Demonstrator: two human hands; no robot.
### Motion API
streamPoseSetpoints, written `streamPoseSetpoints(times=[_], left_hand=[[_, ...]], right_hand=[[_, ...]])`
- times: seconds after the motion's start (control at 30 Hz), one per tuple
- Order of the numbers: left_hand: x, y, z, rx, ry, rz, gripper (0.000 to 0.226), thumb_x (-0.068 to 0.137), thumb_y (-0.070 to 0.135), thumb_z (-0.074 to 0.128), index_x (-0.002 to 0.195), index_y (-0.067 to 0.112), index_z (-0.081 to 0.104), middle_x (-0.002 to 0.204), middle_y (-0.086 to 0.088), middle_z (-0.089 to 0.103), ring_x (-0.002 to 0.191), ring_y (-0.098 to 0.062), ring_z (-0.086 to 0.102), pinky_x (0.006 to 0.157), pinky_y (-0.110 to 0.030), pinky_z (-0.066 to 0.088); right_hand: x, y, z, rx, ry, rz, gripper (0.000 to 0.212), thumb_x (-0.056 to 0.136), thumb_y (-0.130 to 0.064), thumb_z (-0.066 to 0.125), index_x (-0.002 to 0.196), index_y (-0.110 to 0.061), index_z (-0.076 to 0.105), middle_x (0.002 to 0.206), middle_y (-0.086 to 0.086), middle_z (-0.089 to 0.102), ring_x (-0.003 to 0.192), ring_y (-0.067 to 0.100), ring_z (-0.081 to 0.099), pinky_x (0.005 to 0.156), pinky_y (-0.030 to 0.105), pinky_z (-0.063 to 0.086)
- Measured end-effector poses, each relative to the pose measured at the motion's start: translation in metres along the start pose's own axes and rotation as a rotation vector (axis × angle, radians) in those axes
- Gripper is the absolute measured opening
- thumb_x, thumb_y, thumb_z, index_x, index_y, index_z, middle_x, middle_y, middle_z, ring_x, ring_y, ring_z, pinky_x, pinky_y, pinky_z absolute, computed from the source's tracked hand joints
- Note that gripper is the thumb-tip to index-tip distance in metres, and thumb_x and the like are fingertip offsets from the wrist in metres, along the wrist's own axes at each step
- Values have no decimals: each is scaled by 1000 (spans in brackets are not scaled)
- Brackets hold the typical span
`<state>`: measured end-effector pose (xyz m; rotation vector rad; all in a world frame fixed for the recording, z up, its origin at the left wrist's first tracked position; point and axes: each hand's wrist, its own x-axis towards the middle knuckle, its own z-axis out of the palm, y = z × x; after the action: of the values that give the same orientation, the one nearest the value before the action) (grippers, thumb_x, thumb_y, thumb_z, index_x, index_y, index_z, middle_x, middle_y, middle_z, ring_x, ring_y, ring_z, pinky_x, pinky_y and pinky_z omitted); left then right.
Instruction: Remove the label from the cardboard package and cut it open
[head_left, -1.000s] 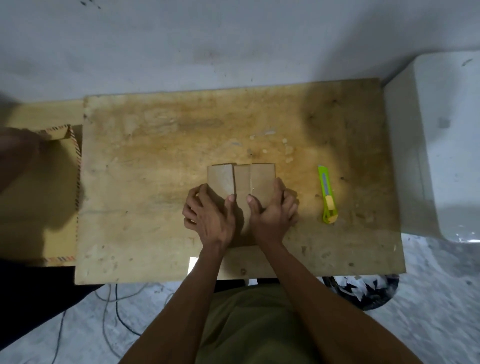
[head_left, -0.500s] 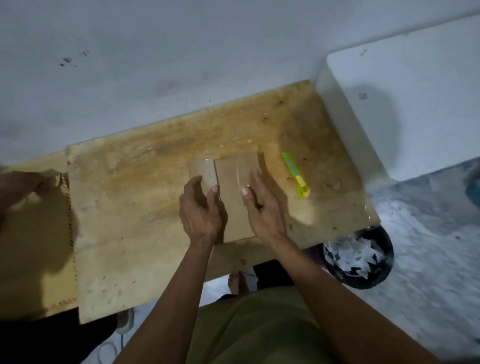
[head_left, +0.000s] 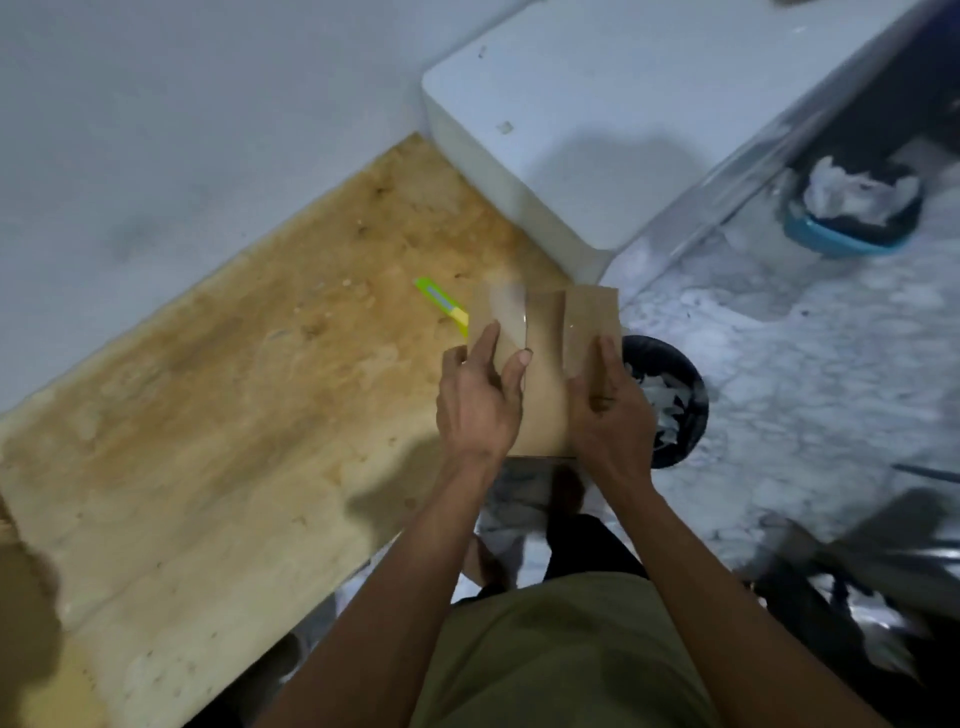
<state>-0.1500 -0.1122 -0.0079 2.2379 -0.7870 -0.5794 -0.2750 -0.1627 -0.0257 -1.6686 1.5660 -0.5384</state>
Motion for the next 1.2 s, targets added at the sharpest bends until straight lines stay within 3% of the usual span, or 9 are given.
streamPoseSetpoints(times=[0.13, 0.23, 0.47, 0.53, 0.67, 0.87, 1.0, 1.07, 1.2], left_hand=[[2, 58, 65, 9, -168, 130, 54, 98, 35, 54, 150, 28, 42, 143, -15, 43, 131, -32, 49, 101, -38, 42], [0, 86, 127, 35, -263, 209, 55, 98, 33, 53, 151, 28, 40, 152, -13, 38, 129, -32, 52, 97, -40, 46], [10, 91, 267, 75, -381, -27, 47, 96, 32, 62, 136, 8, 57, 157, -18, 34, 137, -33, 46, 104, -37, 42], [21, 77, 303, 119, -404, -122, 46, 96, 32, 61, 134, 6, 57, 153, -17, 42, 133, -34, 50, 101, -42, 46], [51, 33, 374, 231, -460, -227, 29, 100, 28, 51, 111, 6, 66, 140, -11, 55, 121, -36, 55, 84, -29, 38], [84, -25, 466, 266, -489, -339, 33, 103, 29, 44, 115, 6, 63, 115, -18, 63, 103, -35, 60, 78, -35, 45], [97, -64, 505, 300, -488, -321, 32, 102, 28, 44, 97, 2, 62, 100, -21, 64, 93, -37, 62, 70, -40, 47], [101, -78, 517, 290, -506, -313, 37, 103, 29, 41, 102, 0, 64, 98, -21, 63, 94, -39, 62, 73, -42, 49], [104, -88, 521, 372, -584, -283, 59, 100, 49, 30, 147, 18, 45, 144, -20, 49, 133, -40, 46, 107, -51, 41]], right_hand=[[39, 40, -59, -9, 123, 131, 55, 94, -50, 50, 147, -38, 40, 131, 7, 60, 114, 28, 59, 96, 34, 45], [72, 80, -98, -51, 132, 237, 53, 97, -50, 46, 148, -40, 36, 137, 9, 56, 121, 31, 55, 97, 38, 43], [156, 184, -120, -185, -71, 414, 53, 99, -51, 40, 149, -33, 36, 159, 0, 32, 138, 26, 42, 106, 40, 38], [180, 217, -107, -232, -155, 431, 49, 100, -49, 40, 145, -31, 42, 159, 1, 32, 133, 29, 46, 99, 39, 41], [220, 286, -67, -296, -308, 413, 42, 102, -47, 36, 130, -20, 54, 139, 9, 46, 110, 35, 56, 75, 33, 36], [271, 385, 4, -254, -394, 520, 36, 99, -52, 37, 99, -19, 54, 121, 11, 54, 92, 35, 58, 71, 35, 38], [287, 423, 29, -265, -403, 489, 40, 99, -52, 33, 105, -20, 56, 117, 15, 57, 91, 38, 60, 71, 37, 42], [291, 433, 36, -244, -395, 506, 45, 100, -52, 31, 120, -21, 57, 127, 16, 56, 102, 41, 60, 79, 42, 45], [291, 434, 37, -234, -382, 548, 56, 101, -49, 33, 144, -15, 42, 142, 20, 47, 122, 44, 51, 91, 46, 44]])
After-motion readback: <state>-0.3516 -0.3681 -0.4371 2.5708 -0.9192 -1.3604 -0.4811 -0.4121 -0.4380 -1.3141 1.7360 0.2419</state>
